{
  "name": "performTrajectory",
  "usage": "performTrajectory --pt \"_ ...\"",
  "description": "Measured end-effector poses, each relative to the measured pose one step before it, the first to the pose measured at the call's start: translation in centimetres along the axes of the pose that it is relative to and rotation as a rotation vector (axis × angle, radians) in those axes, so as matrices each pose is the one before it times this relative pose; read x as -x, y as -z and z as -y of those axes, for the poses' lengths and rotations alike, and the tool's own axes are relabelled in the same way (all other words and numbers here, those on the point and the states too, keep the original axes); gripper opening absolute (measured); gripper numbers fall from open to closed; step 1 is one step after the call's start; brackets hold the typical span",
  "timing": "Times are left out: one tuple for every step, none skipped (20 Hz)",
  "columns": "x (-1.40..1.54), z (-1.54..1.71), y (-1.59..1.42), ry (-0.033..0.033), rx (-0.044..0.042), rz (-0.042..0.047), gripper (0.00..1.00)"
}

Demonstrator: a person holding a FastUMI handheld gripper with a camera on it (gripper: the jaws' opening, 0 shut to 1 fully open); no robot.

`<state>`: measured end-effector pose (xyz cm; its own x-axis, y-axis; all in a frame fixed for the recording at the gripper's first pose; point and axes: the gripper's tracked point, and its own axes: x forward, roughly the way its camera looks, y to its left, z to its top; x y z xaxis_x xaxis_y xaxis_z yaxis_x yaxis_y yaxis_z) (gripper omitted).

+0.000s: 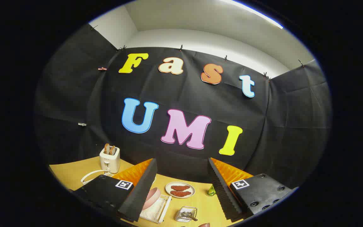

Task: Take the plate from the dish rack, then take the spoon from the basket and place it into the plate.

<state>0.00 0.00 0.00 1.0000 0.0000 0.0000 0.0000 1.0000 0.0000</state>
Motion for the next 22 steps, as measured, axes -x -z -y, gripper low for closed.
performTrajectory --pt "-0.030 -0.114 0.092 -0.00098 0.00053 -0.00231 0.97" --pt "-0.104 -0.049 0.105 0.00054 -0.00045 -0.00552 0.97" --pt "-0.032 0.018 0.069 0.00042 -0.00293 -0.00242 0.97" --pt "0.002 0.078 -0.007 0.00182 -0.00414 -0.00105 0.97" --pt "0.077 -0.072 0.085 0.00019 -0.00326 -0.00144 0.97" --pt "-0.081 0.007 0.080 0.00059 -0.00235 -0.00390 0.97" --pt "0.054 -0.064 0.165 0.00078 -0.00088 -0.00484 0.97" --pt "0.002 0.114 0.108 0.00117 -0.00094 -0.00204 0.97" --pt "0.044 0.013 -0.149 0.00259 -0.00014 -0.00207 0.97" --pt "0.020 -0.025 -0.022 -0.00063 0.00003 -0.00022 0.97" --pt "-0.040 0.023 -0.004 -0.00071 0.00145 -0.00079 0.97" --pt "0.027 -0.119 -0.102 -0.00191 0.00282 0.00155 0.97" --pt "0.164 -0.041 0.009 0.00052 0.00360 -0.00026 0.97" --pt "0.018 -0.039 0.035 -0.00033 0.00329 -0.00072 0.97" --pt "0.037 -0.008 0.059 -0.00040 0.00158 -0.00200 0.97" --pt "-0.049 -0.039 0.043 -0.00044 0.00102 -0.00229 0.97" --pt "0.049 -0.135 -0.075 -0.00080 0.00049 -0.00235 0.97" --pt "-0.035 -0.021 0.020 -0.00029 -0.00031 -0.00084 0.97" --pt "-0.042 -0.044 0.079 -0.00085 0.00055 -0.00309 0.97" --pt "-0.133 0.012 0.118 0.00121 0.00162 -0.00450 0.97" --pt "-0.122 0.006 0.259 0.00243 -0.00009 -0.01041 0.97" --pt "-0.234 -0.095 0.300 0.00088 -0.00527 -0.01261 0.97"
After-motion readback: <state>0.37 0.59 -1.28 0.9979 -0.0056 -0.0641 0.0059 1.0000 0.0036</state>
